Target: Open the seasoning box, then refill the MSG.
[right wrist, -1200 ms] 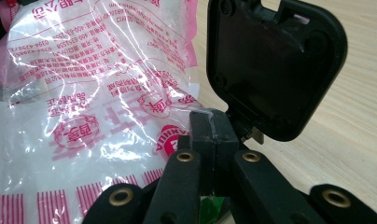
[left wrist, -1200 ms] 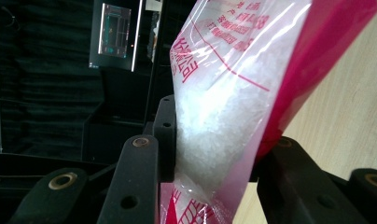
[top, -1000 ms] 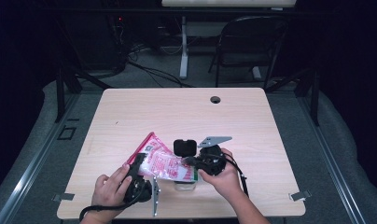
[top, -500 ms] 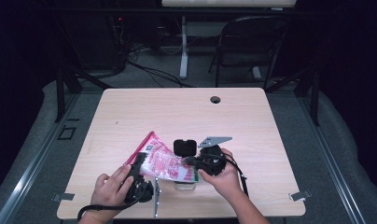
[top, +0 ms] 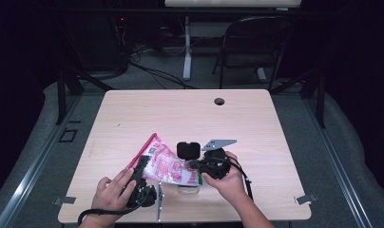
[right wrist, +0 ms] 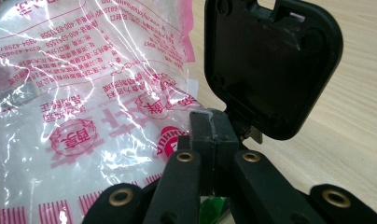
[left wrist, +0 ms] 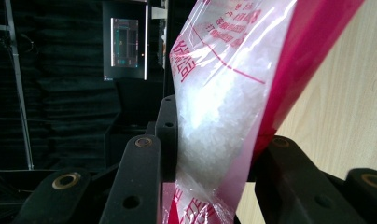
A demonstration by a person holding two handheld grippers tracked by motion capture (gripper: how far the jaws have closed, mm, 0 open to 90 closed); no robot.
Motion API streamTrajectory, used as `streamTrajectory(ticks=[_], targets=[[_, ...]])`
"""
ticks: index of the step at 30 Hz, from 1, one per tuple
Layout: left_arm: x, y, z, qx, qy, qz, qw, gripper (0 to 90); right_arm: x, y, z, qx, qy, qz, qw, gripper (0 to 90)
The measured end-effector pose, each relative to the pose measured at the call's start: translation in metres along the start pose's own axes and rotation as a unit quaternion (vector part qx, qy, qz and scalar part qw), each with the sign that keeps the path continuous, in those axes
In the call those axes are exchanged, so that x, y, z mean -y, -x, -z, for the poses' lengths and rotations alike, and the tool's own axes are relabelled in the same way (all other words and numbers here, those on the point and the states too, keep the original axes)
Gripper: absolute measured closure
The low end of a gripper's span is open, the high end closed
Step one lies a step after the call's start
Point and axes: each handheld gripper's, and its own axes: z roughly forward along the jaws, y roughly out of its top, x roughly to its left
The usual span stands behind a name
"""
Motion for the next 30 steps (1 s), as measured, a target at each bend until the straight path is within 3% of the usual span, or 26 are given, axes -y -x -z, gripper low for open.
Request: streamTrajectory(ticks=[30], targets=[[-0.0003,-0.0008,0.0008,-0.002,0.003,-0.019,0.9998,70.4,0.0006,0.0010,-0.0010,0.000,-0.002,0.000,1.0000,90.0]])
